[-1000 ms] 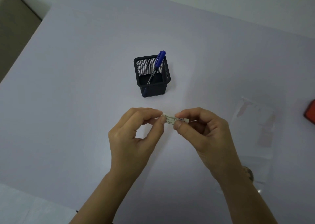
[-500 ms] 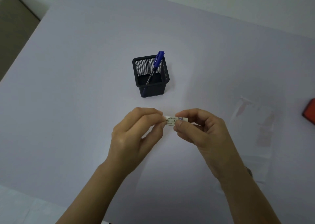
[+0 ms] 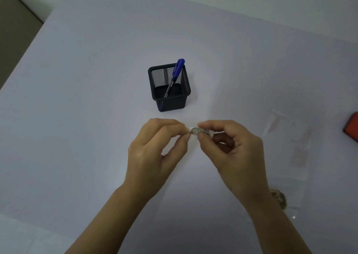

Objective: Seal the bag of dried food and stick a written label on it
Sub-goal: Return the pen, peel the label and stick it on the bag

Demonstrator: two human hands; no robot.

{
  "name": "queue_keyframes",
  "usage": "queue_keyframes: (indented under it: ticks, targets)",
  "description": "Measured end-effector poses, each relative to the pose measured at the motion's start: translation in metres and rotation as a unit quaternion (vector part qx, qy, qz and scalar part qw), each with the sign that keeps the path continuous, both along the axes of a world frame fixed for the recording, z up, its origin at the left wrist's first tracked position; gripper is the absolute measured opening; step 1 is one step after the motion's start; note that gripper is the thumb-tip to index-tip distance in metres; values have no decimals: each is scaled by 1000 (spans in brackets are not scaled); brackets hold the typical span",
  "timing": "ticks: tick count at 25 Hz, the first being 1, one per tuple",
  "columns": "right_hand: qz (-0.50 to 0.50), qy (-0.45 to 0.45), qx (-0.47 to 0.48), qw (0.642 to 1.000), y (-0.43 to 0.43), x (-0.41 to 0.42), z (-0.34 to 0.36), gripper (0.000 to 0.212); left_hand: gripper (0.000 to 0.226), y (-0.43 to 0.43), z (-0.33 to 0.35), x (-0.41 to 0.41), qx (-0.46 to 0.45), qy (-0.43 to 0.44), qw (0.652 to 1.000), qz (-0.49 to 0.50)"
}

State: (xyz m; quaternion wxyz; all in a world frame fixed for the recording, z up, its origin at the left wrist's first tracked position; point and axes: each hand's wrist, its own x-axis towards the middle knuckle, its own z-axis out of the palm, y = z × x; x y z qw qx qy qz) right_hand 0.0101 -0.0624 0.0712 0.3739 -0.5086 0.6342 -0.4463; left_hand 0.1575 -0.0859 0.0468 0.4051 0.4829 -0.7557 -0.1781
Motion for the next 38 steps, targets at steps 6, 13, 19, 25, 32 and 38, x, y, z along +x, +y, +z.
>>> queue_keyframes:
  ticks: [6,13,19,25,32,38]
  targets:
    - [-31,27,-50,998,-4,-1,-4,17,20,1,1,-11,34,38,998,45]
    - [36,-96,-9,995,-8,-4,-1,11,7,-5,5,-11,116,126,984,44]
    - [80,-182,60,978,-15,-14,-14,22,8,-10,5,-10,106,120,986,37]
    - [137,-64,42,988,-22,-23,-25,27,10,-14,2,-9,54,91,994,-1]
    - [130,-74,28,988,-24,-26,-27,23,14,-11,-4,-11,20,38,999,-6]
    - [134,-65,12,989,-25,-28,-29,8,14,-11,-6,-12,9,30,1000,-1]
